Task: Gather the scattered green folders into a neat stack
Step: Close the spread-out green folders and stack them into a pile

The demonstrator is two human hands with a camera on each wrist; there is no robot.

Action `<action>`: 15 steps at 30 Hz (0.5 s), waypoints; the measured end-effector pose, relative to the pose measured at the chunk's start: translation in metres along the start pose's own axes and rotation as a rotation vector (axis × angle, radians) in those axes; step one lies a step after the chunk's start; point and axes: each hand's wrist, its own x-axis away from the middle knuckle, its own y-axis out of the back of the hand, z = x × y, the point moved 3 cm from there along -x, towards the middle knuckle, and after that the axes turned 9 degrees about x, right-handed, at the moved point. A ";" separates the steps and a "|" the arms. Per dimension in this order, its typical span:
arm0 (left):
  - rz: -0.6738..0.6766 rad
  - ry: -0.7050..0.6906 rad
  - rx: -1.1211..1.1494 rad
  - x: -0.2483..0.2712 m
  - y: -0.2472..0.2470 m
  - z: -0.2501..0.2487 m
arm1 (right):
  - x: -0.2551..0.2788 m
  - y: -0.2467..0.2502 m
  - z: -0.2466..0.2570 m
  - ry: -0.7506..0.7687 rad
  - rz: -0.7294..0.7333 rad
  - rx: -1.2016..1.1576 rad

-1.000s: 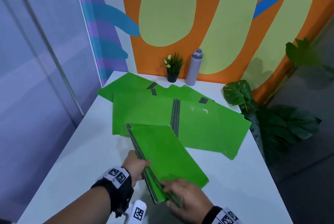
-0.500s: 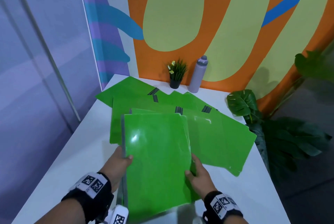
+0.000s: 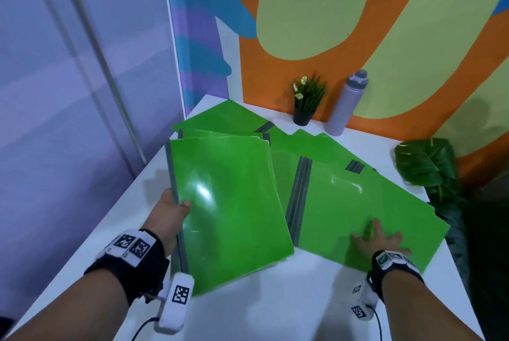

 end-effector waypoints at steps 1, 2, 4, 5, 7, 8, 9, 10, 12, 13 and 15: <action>0.001 0.002 0.009 -0.002 0.001 0.001 | -0.005 -0.003 -0.001 0.019 0.020 0.020; 0.000 0.006 0.018 -0.004 0.002 0.003 | -0.007 -0.006 -0.001 0.043 0.039 0.045; 0.005 0.020 0.020 -0.006 0.004 0.007 | -0.005 -0.009 0.000 0.083 0.056 0.087; 0.006 0.029 0.012 -0.007 0.005 0.009 | -0.002 -0.009 -0.001 0.095 0.055 0.098; 0.020 0.049 0.007 -0.007 0.006 0.012 | 0.013 -0.012 -0.005 0.117 0.047 0.136; 0.030 0.056 0.013 -0.008 0.006 0.014 | 0.022 -0.014 -0.007 0.132 0.037 0.150; 0.037 0.066 0.016 -0.007 0.006 0.015 | 0.031 -0.017 -0.010 0.149 0.026 0.149; 0.043 0.076 0.013 -0.007 0.007 0.017 | 0.039 -0.021 -0.011 0.172 0.024 0.135; 0.068 0.105 0.009 -0.003 0.008 0.022 | 0.058 -0.032 -0.018 0.211 0.029 0.102; 0.086 0.121 0.003 0.000 0.007 0.025 | 0.067 -0.038 -0.024 0.229 0.029 0.092; 0.113 0.144 -0.032 0.007 0.007 0.032 | 0.087 -0.050 -0.034 0.255 0.042 0.098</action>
